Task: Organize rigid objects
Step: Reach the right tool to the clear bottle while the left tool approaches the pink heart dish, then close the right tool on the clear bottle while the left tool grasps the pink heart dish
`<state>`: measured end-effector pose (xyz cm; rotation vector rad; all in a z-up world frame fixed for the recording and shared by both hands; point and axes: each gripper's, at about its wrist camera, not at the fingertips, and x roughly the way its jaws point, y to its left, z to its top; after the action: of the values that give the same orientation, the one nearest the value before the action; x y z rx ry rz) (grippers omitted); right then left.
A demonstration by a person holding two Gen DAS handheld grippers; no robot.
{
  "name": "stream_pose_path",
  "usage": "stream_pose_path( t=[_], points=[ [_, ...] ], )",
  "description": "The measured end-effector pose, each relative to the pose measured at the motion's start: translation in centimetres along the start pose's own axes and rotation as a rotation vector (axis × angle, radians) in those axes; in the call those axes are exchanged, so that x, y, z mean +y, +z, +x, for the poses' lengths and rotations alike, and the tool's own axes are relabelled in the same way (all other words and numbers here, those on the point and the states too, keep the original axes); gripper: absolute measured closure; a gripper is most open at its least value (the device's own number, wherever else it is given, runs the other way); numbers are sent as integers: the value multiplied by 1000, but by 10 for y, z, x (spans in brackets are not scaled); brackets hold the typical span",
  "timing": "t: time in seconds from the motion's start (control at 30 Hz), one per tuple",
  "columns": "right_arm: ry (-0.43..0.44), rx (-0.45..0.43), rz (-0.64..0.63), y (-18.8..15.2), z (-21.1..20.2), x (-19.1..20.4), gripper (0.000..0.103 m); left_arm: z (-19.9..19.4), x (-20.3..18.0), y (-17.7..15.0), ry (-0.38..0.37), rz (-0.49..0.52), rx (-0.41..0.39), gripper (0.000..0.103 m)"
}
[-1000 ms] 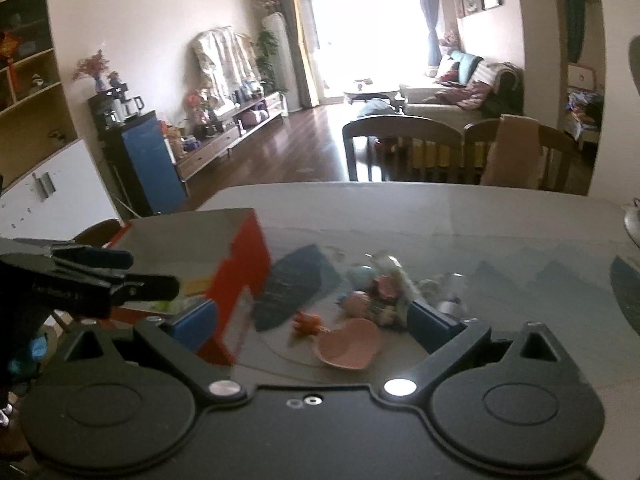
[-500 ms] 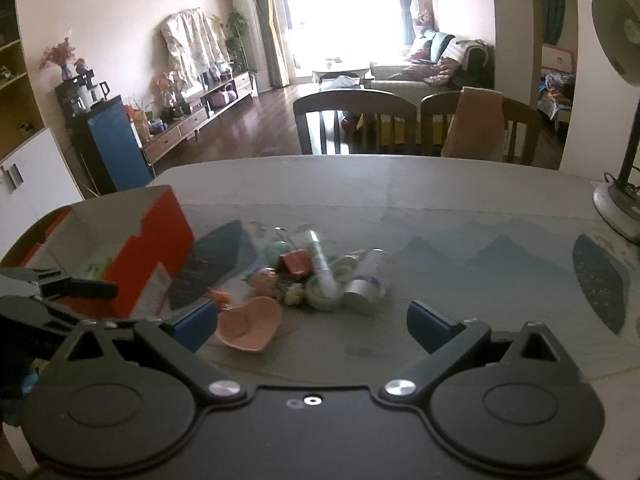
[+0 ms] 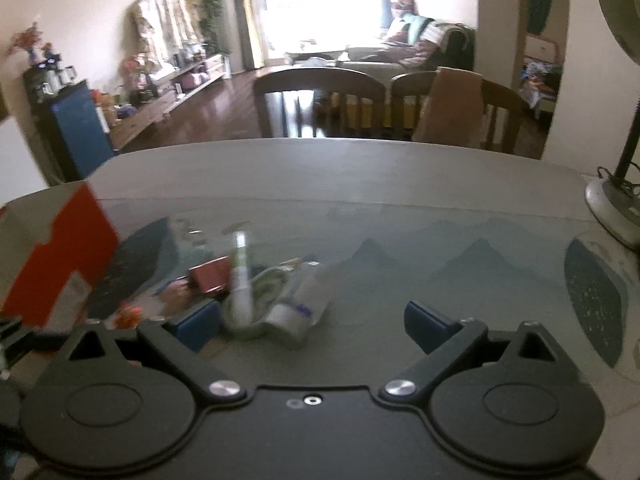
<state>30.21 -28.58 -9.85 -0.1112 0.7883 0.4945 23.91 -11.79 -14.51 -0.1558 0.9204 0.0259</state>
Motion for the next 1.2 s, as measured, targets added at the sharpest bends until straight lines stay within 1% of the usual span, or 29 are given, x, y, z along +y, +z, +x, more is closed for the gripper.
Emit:
stream_pose_path(
  t=[0.1, 0.13, 0.27, 0.3, 0.33, 0.47, 0.53, 0.6, 0.67, 0.73, 0.8, 0.83, 0.9, 0.97, 1.0, 1.13, 1.2],
  points=[
    [-30, 9, 14, 4, 18, -4, 6, 10, -1, 0, 18, -15, 15, 1],
    [-43, 18, 23, 6, 25, -5, 9, 12, -1, 0, 19, -22, 18, 1],
    [-49, 45, 51, 9, 46, -6, 12, 24, 1, 2, 25, -57, 32, 1],
    [-49, 52, 56, 9, 50, -5, 14, 28, 2, 2, 25, -71, 38, 2],
    [-44, 60, 62, 9, 54, -4, 19, 31, 4, 2, 26, -87, 44, 2],
    [-24, 79, 68, 12, 65, -1, 21, 40, 5, 3, 46, -109, 55, 2],
    [-13, 85, 73, 13, 69, 0, 25, 42, 4, 3, 57, -110, 52, 2],
    [-4, 92, 81, 14, 73, 1, 27, 43, 4, 4, 63, -111, 49, 3],
    [5, 100, 89, 16, 77, 0, 30, 44, 4, 5, 60, -115, 50, 9],
    [9, 106, 98, 15, 79, 0, 31, 46, 4, 6, 63, -116, 53, 17],
    [16, 112, 106, 15, 82, 1, 32, 46, 3, 6, 65, -113, 51, 18],
    [17, 114, 109, 15, 83, 1, 34, 46, 2, 6, 63, -111, 49, 21],
    [19, 119, 117, 15, 85, 1, 36, 45, 0, 7, 56, -103, 50, 24],
    [22, 125, 121, 15, 87, 1, 44, 45, -2, 7, 55, -96, 47, 32],
    [21, 126, 122, 15, 87, 0, 46, 45, -3, 7, 56, -89, 49, 32],
    [15, 129, 127, 14, 88, -1, 60, 46, -3, 8, 54, -89, 51, 32],
    [22, 126, 132, 13, 88, -2, 61, 45, -2, 9, 51, -89, 53, 32]
  ],
)
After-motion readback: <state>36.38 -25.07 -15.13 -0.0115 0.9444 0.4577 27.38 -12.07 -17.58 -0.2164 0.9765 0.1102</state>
